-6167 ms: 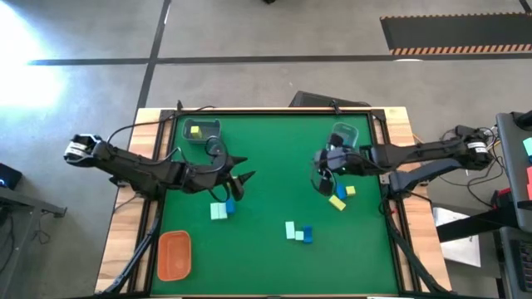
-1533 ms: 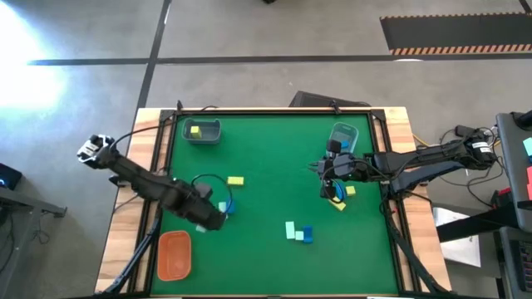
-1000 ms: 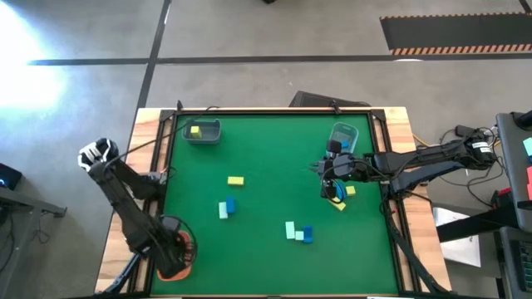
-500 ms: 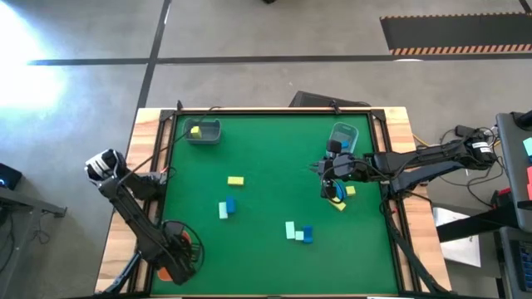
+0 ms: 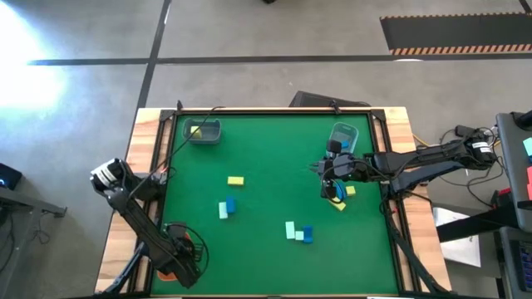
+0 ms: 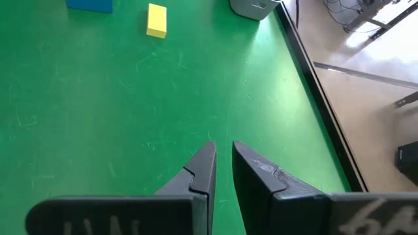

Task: Sort & place blocks by color
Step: Put the light blue block into the orange bin, then put the yellow block into the blue bin

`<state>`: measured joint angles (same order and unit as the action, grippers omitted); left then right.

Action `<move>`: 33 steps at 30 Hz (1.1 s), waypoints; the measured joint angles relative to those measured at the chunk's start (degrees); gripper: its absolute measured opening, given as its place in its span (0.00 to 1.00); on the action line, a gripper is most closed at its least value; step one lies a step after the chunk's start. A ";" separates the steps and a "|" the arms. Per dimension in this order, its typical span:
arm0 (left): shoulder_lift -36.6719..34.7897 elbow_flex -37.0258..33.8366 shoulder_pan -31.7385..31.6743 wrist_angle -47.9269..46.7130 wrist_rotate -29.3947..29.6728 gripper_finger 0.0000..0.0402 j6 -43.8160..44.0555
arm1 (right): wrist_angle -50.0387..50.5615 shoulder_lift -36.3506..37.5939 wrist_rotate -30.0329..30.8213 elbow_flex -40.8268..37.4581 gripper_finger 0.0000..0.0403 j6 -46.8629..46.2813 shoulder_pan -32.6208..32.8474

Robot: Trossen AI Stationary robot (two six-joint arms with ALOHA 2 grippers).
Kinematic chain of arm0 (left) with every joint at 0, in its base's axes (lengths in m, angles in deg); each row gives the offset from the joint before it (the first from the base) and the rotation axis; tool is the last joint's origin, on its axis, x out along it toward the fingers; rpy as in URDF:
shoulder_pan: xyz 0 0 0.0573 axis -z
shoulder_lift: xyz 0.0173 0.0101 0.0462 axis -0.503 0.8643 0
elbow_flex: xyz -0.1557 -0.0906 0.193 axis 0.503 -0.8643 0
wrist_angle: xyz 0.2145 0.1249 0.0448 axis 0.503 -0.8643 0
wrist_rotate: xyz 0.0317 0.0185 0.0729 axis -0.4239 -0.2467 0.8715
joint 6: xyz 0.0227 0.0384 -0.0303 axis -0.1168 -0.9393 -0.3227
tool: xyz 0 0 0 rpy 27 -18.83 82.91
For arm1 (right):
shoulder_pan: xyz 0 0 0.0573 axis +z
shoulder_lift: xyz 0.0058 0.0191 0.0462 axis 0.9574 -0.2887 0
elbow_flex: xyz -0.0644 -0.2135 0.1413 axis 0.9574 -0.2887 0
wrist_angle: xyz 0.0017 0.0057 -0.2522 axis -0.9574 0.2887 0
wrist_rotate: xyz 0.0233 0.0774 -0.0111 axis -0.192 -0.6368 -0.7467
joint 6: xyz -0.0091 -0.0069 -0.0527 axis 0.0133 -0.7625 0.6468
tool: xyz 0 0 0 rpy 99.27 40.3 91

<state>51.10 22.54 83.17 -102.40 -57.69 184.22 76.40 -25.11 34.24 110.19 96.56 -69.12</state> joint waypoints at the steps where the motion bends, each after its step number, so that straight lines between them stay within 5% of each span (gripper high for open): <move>1: 0.08 0.00 0.00 0.00 0.01 0.33 -0.03 | 0.01 0.00 0.00 0.00 0.09 0.01 0.01; 9: 0.07 0.00 0.00 0.03 0.03 0.46 -0.12 | 0.05 0.00 0.00 0.00 0.09 0.00 0.01; 20: -7.23 2.54 -5.32 -0.49 1.58 0.47 -7.57 | 0.06 0.00 0.00 0.00 0.09 0.00 0.01; 28: -13.07 4.69 -16.67 6.90 25.73 0.47 -39.74 | 0.00 0.00 0.00 0.00 0.09 -2.29 0.01; 33: -15.31 4.61 -24.97 16.08 28.94 0.47 -68.94 | 0.05 -0.02 -0.05 0.00 0.09 -8.33 0.00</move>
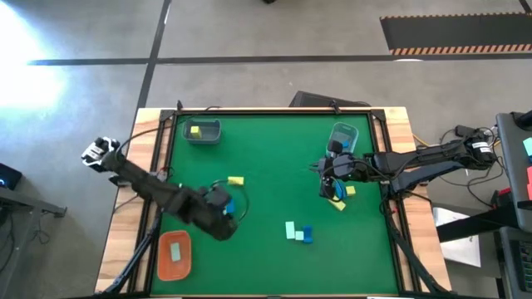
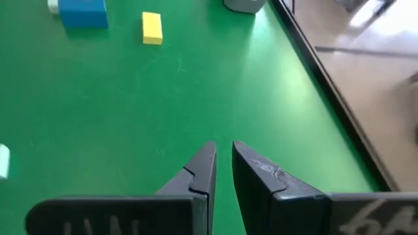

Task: Sort & place blocks by color
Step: Put the yellow block into the blue bin

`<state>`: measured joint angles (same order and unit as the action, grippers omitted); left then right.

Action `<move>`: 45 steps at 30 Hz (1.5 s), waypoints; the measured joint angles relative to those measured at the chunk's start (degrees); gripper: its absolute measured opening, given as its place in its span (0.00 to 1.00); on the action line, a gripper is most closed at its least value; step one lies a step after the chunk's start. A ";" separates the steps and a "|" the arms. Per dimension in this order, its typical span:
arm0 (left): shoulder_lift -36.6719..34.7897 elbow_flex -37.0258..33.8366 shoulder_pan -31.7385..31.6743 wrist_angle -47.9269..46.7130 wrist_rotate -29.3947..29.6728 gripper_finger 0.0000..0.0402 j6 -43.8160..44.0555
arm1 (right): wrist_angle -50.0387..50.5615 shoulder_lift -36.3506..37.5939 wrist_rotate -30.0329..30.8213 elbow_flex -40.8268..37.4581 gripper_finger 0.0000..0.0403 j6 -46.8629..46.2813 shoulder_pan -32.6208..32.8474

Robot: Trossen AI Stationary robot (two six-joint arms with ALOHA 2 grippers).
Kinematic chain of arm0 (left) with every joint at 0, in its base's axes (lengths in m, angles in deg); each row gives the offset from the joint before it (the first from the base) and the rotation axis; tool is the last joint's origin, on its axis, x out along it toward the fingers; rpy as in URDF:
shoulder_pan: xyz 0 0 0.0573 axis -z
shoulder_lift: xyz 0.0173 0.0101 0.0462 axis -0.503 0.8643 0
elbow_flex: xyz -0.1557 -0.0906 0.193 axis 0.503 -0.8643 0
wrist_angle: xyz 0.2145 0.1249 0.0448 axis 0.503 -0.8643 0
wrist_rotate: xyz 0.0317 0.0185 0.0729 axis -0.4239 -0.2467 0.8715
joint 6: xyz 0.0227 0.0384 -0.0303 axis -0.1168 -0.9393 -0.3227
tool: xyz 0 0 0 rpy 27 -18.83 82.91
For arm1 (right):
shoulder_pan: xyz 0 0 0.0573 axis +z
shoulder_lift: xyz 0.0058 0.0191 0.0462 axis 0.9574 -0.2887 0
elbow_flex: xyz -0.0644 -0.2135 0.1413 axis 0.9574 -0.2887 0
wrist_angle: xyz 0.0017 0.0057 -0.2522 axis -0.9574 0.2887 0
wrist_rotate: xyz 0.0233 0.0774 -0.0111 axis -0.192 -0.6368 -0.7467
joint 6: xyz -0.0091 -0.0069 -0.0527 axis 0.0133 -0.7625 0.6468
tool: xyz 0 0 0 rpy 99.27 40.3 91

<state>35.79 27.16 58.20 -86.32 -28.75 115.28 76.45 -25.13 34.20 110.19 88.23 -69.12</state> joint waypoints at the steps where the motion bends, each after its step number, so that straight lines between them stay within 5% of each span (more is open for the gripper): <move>1: -0.27 -0.02 -1.41 1.54 0.16 0.47 -5.55 | 0.03 0.00 -0.10 0.00 0.09 -1.34 0.00; 6: -1.05 -0.07 -7.64 8.41 2.10 0.47 -32.18 | 0.57 -0.02 -2.74 0.00 0.09 -8.74 0.02; 11: -1.17 -0.13 -12.54 18.14 5.35 0.47 -55.97 | 0.47 -0.02 -14.31 0.00 0.09 -18.80 0.13; 17: -1.23 -2.84 -16.76 31.16 3.04 0.47 -73.26 | 2.78 -0.02 -19.73 0.01 0.09 -29.46 3.68; 24: -1.50 -8.42 -20.18 43.96 0.19 0.47 -76.69 | 18.10 -0.53 -19.25 0.02 0.09 -46.39 5.31; 32: -2.30 -8.70 -20.93 45.28 1.82 0.47 -76.78 | 40.24 -7.57 -22.98 0.04 0.09 -61.84 6.58; 45: -6.37 -8.76 -20.93 45.48 7.14 0.47 -76.32 | 38.12 -11.59 -27.01 0.04 0.12 -65.28 11.87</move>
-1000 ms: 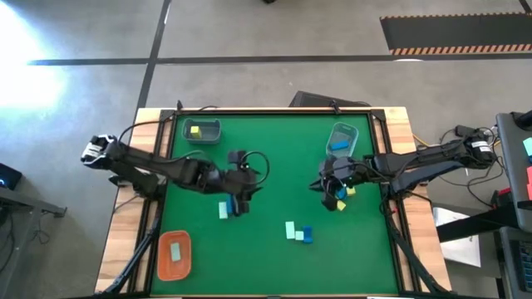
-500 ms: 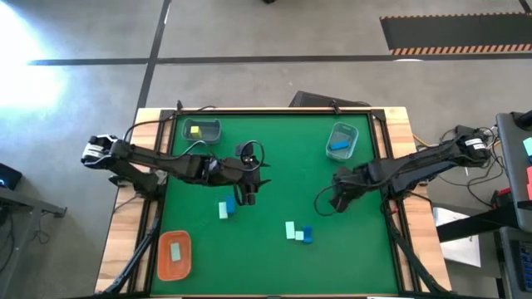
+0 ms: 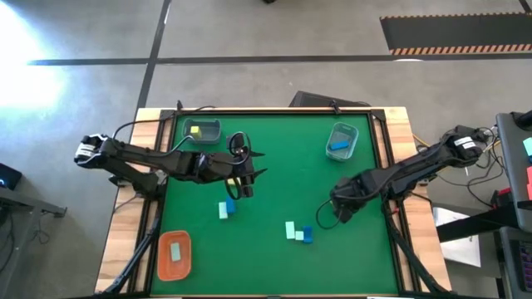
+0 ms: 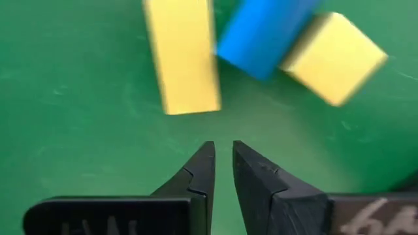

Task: Sort & place blocks by color
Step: Put the yellow block into the blue bin

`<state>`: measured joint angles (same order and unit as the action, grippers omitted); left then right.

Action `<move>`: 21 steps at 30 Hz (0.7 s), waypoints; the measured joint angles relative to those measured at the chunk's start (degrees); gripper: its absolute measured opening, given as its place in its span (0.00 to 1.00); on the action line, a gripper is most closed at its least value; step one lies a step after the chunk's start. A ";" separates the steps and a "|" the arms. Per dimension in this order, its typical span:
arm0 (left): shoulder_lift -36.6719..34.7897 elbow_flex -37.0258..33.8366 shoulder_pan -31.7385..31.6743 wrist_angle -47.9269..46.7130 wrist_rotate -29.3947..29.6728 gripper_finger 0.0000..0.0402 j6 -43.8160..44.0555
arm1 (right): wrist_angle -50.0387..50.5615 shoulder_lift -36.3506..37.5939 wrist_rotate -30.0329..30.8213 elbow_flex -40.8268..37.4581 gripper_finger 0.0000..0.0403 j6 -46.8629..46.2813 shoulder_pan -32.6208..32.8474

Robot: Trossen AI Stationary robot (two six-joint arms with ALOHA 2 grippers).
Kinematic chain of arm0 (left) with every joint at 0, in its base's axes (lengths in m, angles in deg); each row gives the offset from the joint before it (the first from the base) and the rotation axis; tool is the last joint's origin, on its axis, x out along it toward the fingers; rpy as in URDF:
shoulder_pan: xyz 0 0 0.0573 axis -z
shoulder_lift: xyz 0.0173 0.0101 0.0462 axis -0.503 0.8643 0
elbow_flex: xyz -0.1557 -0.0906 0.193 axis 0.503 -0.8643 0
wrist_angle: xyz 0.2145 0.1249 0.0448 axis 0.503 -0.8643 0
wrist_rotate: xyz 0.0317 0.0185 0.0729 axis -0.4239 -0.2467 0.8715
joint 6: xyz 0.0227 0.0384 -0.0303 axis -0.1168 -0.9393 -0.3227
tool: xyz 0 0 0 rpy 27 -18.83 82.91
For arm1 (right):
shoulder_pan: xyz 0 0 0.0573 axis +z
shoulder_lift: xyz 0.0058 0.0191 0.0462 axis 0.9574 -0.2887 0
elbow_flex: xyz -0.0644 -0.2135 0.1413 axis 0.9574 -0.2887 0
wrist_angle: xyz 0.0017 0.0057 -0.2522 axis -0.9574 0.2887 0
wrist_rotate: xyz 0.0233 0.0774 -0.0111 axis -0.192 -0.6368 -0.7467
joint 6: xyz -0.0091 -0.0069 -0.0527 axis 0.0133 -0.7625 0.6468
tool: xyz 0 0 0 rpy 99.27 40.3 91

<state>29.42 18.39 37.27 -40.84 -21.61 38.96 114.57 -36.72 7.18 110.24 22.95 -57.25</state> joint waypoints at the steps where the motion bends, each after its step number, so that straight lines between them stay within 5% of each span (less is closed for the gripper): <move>1: -0.02 0.00 0.00 0.02 0.09 0.47 0.00 | -1.10 -0.02 0.02 0.00 0.14 0.00 0.29; 14: 0.22 0.00 0.00 0.00 0.12 0.47 0.09 | -4.99 -0.54 4.07 0.00 0.50 -2.54 0.68; 21: 0.26 0.00 0.00 0.00 0.10 0.47 0.17 | -5.46 -3.80 4.85 0.00 0.60 -2.38 0.68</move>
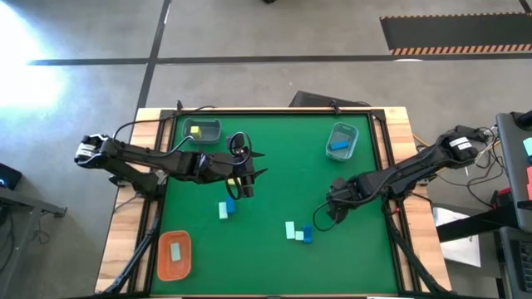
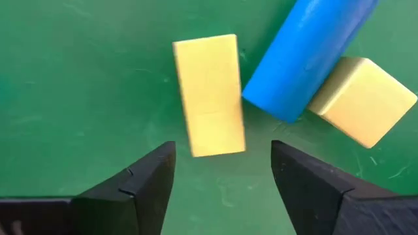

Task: Sort & place blocks by color
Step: Put the yellow block into the blue bin

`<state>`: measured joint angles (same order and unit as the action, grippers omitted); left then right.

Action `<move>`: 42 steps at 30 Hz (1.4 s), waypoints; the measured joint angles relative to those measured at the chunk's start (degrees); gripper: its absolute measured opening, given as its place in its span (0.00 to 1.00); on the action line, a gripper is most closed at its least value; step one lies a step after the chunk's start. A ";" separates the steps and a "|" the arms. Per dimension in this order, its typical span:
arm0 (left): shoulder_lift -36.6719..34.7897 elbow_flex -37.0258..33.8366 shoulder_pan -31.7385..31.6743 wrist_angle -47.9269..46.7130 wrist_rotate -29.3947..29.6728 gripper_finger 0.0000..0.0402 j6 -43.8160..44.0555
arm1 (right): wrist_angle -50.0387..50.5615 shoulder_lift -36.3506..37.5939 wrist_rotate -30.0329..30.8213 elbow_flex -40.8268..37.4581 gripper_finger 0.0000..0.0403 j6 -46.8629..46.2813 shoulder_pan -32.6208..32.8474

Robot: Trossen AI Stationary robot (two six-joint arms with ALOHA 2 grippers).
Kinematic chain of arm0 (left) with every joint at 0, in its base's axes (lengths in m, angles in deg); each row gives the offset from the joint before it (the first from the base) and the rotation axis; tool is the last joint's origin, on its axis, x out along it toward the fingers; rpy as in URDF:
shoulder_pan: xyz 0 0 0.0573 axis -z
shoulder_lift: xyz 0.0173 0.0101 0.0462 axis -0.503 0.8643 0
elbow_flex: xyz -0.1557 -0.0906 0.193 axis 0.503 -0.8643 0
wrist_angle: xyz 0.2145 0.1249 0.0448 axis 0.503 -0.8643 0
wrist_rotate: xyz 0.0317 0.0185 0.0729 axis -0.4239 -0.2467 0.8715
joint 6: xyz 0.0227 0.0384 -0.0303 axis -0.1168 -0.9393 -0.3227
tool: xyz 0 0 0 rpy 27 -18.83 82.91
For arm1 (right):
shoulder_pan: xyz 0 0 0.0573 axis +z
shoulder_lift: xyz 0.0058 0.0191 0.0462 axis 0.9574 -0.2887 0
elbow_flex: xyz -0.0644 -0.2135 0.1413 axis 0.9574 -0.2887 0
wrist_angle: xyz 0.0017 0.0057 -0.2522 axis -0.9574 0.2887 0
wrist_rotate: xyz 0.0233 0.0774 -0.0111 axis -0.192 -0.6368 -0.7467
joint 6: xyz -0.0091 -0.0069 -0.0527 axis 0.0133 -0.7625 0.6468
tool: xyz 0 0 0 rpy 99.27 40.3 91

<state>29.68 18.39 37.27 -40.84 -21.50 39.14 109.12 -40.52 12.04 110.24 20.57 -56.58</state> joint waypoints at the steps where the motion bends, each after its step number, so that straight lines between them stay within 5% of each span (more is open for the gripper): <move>1: 0.00 0.00 0.00 0.00 0.00 0.47 0.00 | -0.03 -0.76 0.00 0.00 0.60 0.07 0.00; 13: 0.02 0.00 0.00 0.00 0.00 0.47 0.07 | -4.90 -6.75 1.40 0.32 0.54 0.50 -0.02; 24: 0.02 0.00 0.00 0.02 0.00 0.47 0.19 | -5.85 -7.11 1.20 0.37 0.29 -0.50 -0.02; 34: 0.02 -0.07 0.03 0.07 -6.10 0.47 6.01 | -8.07 0.36 1.88 0.07 0.29 4.86 -0.02; 42: 0.04 -1.45 0.02 3.99 -9.43 0.47 9.47 | -23.73 8.51 8.47 0.04 0.29 20.17 -0.02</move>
<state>29.73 16.94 37.29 -36.85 -30.93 48.61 85.39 -32.02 20.50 110.28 40.73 -56.60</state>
